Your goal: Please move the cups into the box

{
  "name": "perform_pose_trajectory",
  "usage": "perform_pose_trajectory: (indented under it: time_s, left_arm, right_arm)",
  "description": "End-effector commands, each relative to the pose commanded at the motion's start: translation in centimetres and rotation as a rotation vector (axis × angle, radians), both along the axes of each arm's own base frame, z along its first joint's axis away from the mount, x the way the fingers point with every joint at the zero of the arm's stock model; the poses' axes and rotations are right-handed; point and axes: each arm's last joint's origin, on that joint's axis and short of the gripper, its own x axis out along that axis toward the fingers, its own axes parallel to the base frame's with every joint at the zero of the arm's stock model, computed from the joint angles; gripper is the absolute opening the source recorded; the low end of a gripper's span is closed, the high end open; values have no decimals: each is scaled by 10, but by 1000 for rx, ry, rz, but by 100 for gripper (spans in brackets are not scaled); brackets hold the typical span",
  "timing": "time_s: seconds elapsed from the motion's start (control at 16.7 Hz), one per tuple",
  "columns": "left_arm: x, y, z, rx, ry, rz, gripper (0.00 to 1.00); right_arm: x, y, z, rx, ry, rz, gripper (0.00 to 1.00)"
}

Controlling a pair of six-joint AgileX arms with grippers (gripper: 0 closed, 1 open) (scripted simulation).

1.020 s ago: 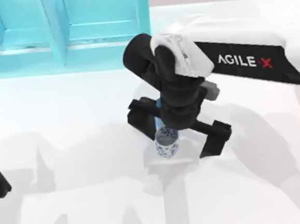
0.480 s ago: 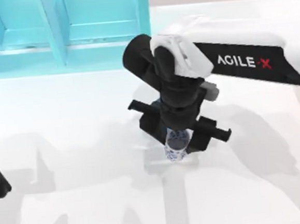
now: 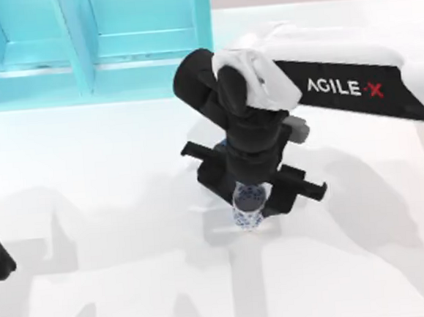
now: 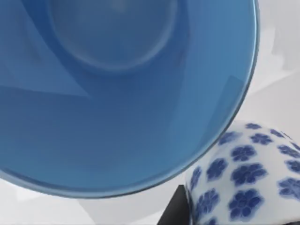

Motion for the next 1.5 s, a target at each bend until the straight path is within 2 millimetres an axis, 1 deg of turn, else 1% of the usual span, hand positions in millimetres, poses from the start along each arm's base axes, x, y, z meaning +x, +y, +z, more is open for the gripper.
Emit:
perform_pose_trajectory:
  time_s: [0.24,0.36,0.42,0.54,0.66,0.84,0.96,1.26,1.32,1.38,1.5]
  left_arm:
    - [0,0,0,0,0,0,100]
    - [0,0,0,0,0,0,100]
    - [0,0,0,0,0,0,100]
    - [0,0,0,0,0,0,100]
    - [0,0,0,0,0,0,100]
    - [0,0,0,0,0,0,100]
    - [0,0,0,0,0,0,100]
    - [0,0,0,0,0,0,100]
    - [0,0,0,0,0,0,100]
    - [0,0,0,0,0,0,100]
    - [0,0,0,0,0,0,100]
  right_arm:
    - [0,0,0,0,0,0,0]
    - [1,-2,2,1,0,-4,0]
    - [2,-7,6,-1,3,-2,0]
    - [4,-24,23,-4,9,-1,0]
    - [6,-49,48,-6,11,-4,0]
    - [2,-87,87,1,0,-7,0]
    - [0,-100,100,1,-1,-5,0]
    - [0,-99,100,2,-3,-2,0]
    - [1,-102,101,2,-3,2,0]
    - [3,-107,102,2,-4,8,0]
    - [8,-126,106,4,-5,29,0]
